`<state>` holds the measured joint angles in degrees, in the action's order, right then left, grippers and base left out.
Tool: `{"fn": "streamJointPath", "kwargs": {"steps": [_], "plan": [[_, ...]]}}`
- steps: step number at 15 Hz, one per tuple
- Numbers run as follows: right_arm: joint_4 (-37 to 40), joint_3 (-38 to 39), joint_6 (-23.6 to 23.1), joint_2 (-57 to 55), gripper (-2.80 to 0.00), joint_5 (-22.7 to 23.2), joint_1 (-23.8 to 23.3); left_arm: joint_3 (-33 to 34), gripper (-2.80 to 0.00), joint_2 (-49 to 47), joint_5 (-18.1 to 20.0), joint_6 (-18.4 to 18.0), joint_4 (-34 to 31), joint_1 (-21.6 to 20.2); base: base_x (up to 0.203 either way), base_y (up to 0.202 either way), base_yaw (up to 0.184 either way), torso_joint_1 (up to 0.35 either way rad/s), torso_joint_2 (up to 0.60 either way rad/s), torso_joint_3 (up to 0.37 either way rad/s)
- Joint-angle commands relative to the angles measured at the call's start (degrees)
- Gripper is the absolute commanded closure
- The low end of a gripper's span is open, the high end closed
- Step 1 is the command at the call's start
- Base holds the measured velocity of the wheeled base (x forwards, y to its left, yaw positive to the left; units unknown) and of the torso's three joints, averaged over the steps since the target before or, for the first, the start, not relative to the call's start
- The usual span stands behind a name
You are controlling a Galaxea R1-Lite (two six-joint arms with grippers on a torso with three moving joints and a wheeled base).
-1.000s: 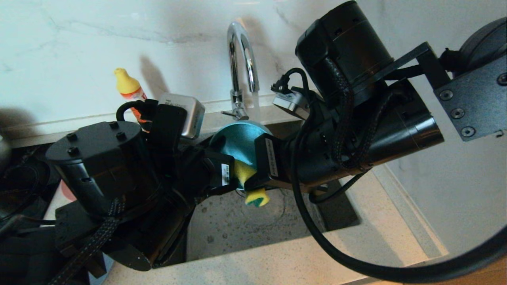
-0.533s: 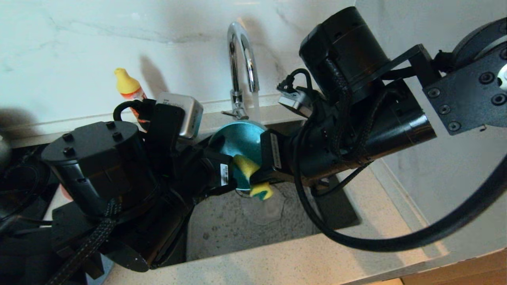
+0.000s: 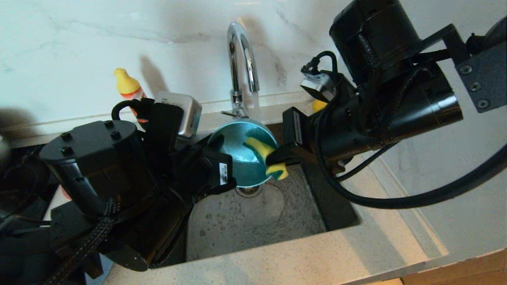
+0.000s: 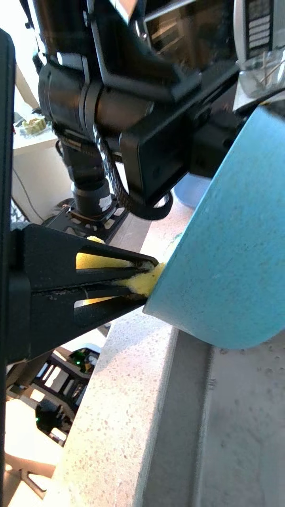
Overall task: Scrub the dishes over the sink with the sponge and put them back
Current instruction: Wipe the bowl
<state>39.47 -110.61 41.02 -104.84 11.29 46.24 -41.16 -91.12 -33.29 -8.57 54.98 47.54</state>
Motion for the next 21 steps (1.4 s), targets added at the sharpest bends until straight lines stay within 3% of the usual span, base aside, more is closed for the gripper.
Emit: {"fn": "streamJointPath", "kwargs": {"steps": [1,12,21], "plan": [[-0.6,0.0,0.1,1.1,0.00,0.4,-0.7,0.2,0.00,-0.1,-0.2,0.0,0.3,0.0,0.000,0.000,0.000,0.000,0.00,0.000],[-6.5,0.0,-2.4,-0.7,0.00,1.5,1.0,4.0,0.00,-0.1,0.0,0.0,2.9,0.0,0.000,0.000,0.000,0.000,0.00,0.000],[-2.9,0.8,-1.4,-2.7,0.00,2.9,3.9,3.3,0.00,0.7,-0.2,0.0,2.9,0.0,0.000,0.000,0.000,0.000,0.00,0.000]]}}
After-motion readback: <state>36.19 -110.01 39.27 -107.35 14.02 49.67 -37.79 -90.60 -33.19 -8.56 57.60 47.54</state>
